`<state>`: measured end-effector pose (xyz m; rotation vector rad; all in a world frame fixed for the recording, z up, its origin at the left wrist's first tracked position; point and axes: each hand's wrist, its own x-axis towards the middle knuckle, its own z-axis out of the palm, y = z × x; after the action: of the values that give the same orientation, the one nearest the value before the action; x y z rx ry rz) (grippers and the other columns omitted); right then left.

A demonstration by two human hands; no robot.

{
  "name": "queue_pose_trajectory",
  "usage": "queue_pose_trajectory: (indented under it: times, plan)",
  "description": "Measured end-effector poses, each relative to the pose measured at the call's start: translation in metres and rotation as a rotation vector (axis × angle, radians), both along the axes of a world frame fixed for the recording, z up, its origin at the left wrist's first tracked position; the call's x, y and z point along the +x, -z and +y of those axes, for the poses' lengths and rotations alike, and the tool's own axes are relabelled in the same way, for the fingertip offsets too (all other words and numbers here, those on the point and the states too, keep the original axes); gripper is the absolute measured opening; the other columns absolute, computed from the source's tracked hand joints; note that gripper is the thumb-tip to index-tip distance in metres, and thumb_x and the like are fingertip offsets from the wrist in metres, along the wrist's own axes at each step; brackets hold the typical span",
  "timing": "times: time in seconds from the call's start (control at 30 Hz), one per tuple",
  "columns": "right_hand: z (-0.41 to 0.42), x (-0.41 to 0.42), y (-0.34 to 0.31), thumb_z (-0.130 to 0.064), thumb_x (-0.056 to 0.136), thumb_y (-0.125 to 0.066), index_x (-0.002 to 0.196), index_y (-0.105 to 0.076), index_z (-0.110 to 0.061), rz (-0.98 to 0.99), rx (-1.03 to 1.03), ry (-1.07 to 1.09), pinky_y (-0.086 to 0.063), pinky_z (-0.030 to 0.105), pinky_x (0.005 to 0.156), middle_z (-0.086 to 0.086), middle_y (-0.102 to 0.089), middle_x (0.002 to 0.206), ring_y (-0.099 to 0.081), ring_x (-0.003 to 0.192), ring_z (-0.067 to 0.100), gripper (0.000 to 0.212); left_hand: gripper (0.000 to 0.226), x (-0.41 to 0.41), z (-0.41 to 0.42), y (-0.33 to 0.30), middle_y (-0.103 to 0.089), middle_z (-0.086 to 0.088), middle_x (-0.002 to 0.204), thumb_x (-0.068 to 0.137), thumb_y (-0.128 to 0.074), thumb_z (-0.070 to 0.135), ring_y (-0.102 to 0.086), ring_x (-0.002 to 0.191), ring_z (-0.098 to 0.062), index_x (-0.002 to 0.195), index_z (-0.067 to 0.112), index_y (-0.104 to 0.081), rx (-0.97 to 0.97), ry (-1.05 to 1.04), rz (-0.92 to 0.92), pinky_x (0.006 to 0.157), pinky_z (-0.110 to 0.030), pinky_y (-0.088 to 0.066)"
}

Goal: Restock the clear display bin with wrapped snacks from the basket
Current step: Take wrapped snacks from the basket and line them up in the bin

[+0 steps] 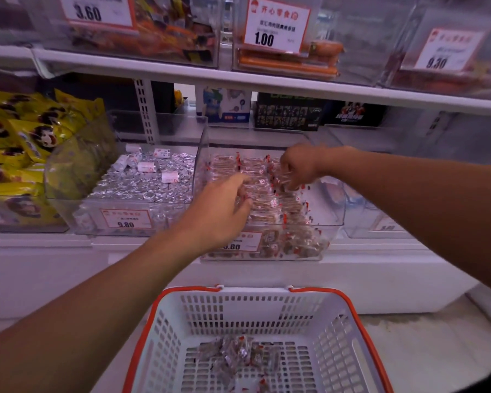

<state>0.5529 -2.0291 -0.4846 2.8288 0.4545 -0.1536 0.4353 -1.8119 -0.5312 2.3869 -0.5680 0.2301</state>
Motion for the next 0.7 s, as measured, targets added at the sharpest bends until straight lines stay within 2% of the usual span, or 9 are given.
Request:
queue_pose_trajectory:
  times: [0.17, 0.33, 0.43, 0.6, 0.7]
  plan:
    - [0.005, 0.009, 0.013, -0.027, 0.075, -0.083, 0.109, -0.063, -0.016, -0.016, 0.022, 0.030, -0.040, 0.030, 0.072, 0.002, -0.062, 0.097, -0.054, 0.087, 0.022, 0.041, 0.039, -0.004, 0.004, 0.011, -0.061, 0.003, 0.114, 0.101, -0.051, 0.029, -0.054, 0.097, -0.014, 0.140, 0.022, -0.047, 0.055, 0.049, -0.075, 0.082, -0.032, -0.046]
    - [0.001, 0.006, 0.014, -0.021, 0.078, -0.080, 0.101, -0.068, -0.012, -0.073, 0.041, 0.072, -0.050, 0.034, 0.077, 0.007, -0.067, 0.100, -0.061, 0.094, 0.026, 0.027, 0.038, -0.006, 0.002, 0.008, -0.061, -0.005, 0.125, 0.103, -0.044, 0.031, -0.057, 0.110, -0.025, 0.138, 0.017, -0.048, 0.155, 0.007, -0.095, 0.091, -0.041, -0.049]
    - [0.004, 0.004, 0.017, -0.017, 0.080, -0.078, 0.104, -0.068, -0.011, -0.083, 0.022, 0.090, -0.053, 0.036, 0.083, 0.009, -0.067, 0.103, -0.061, 0.094, 0.026, 0.026, 0.036, -0.004, -0.002, 0.007, -0.059, -0.007, 0.128, 0.104, -0.037, 0.032, -0.056, 0.114, -0.028, 0.132, 0.014, -0.052, 0.237, -0.019, -0.071, 0.092, -0.043, -0.049]
    - [0.007, 0.000, 0.018, -0.003, 0.080, -0.074, 0.127, -0.056, -0.012, -0.125, 0.084, 0.088, -0.054, 0.039, 0.086, 0.014, -0.051, 0.126, -0.058, 0.108, 0.033, 0.052, 0.036, -0.002, -0.008, 0.007, -0.059, -0.005, 0.120, 0.103, -0.030, 0.033, -0.058, 0.108, -0.029, 0.123, 0.017, -0.055, 0.371, -0.058, -0.067, 0.085, -0.043, -0.051]
    - [0.011, -0.002, 0.024, -0.008, 0.089, -0.064, 0.120, -0.057, -0.008, -0.035, 0.031, 0.088, -0.047, 0.033, 0.077, 0.013, -0.061, 0.118, -0.059, 0.101, 0.028, 0.032, 0.037, 0.001, -0.011, 0.009, -0.059, -0.005, 0.120, 0.102, -0.029, 0.034, -0.058, 0.107, -0.029, 0.120, 0.018, -0.056, 0.403, -0.064, -0.071, 0.085, -0.043, -0.051]
